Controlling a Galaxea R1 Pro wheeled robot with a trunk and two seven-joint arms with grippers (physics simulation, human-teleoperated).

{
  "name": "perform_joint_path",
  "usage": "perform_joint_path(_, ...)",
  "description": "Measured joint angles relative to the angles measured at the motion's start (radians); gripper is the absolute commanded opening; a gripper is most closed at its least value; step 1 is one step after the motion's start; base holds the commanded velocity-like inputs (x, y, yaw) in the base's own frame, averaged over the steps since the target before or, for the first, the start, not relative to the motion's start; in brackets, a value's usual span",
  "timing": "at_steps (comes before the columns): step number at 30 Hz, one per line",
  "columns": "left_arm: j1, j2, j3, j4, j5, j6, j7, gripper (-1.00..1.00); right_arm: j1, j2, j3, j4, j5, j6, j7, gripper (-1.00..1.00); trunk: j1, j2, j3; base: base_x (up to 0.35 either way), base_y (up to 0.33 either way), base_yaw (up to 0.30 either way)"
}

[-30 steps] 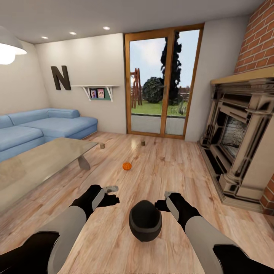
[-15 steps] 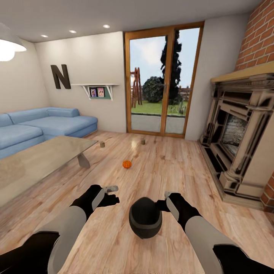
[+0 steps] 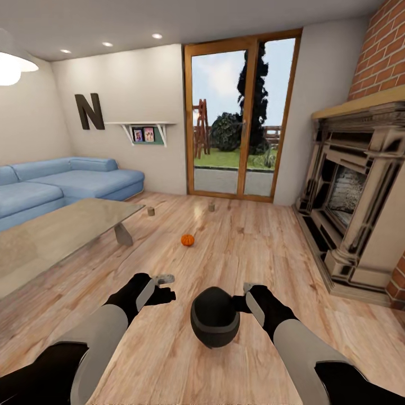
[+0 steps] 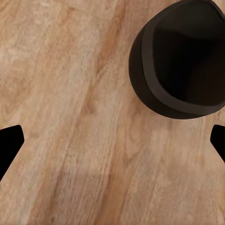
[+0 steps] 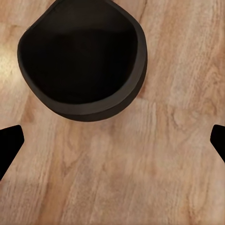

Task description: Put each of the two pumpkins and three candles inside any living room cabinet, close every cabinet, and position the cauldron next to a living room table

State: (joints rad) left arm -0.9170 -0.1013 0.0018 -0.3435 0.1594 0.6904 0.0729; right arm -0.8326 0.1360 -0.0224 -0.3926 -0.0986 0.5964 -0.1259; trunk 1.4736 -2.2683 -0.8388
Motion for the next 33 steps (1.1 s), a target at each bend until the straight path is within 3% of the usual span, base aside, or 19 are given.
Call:
perform_joint_path(10,0.000,-0.001,-0.002,0.000,-0.005,-0.004,0.018,1.00,0.000,0.001,0.000,0.000,0.000,0.000,0.000,1.00,0.038,-0.070,-0.031,0.000,0.000,0.000)
perform_joint_path(20,0.000,-0.007,-0.002,-0.003,-0.003,-0.006,0.117,1.00,0.000,0.001,0.000,0.000,-0.001,0.000,0.000,1.00,0.077,-0.140,-0.063,0.000,0.000,0.000)
perform_joint_path(33,0.000,-0.030,-0.003,-0.006,-0.004,0.002,0.122,1.00,0.000,0.002,0.000,0.000,-0.001,0.000,0.000,1.00,0.127,-0.231,-0.103,0.000,0.000,0.000)
